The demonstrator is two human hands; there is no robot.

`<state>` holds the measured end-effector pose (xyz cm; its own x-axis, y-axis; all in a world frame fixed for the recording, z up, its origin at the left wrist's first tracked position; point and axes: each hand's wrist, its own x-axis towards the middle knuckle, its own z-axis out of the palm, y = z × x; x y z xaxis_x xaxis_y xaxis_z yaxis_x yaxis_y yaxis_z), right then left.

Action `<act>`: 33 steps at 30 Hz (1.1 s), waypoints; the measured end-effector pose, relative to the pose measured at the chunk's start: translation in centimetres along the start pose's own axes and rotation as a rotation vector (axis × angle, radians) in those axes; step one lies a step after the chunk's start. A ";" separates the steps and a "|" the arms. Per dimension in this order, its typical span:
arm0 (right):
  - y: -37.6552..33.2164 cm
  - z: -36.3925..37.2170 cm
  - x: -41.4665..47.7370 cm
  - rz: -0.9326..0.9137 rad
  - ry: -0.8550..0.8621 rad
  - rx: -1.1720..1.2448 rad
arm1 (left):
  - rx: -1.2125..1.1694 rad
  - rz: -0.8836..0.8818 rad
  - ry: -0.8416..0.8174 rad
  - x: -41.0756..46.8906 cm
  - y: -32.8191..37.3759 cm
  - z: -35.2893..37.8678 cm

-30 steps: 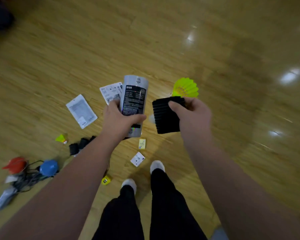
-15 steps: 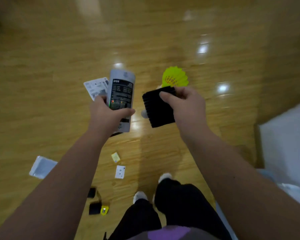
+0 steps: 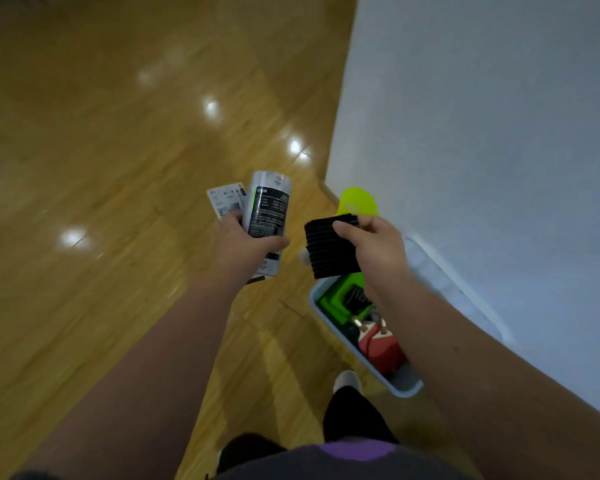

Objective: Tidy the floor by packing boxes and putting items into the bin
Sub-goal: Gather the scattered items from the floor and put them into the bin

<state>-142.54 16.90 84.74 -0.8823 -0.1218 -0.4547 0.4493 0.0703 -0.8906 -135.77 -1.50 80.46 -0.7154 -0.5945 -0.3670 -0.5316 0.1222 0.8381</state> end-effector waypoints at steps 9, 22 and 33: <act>3.3 -14.0 9.1 0.118 0.276 0.005 | 0.122 0.016 -0.279 3.5 2.5 19.9; 35.3 -19.8 24.2 0.480 0.678 -0.234 | 0.618 -0.036 -0.560 15.1 -21.3 42.8; 53.4 -24.7 31.2 0.588 0.619 -0.273 | 0.817 -0.063 -0.960 18.0 -36.0 55.8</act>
<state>-149.57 41.29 23.17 -0.4736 0.5580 -0.6814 0.8731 0.1956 -0.4466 -154.84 27.77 21.21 -0.5367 0.1562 -0.8292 -0.4561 0.7731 0.4408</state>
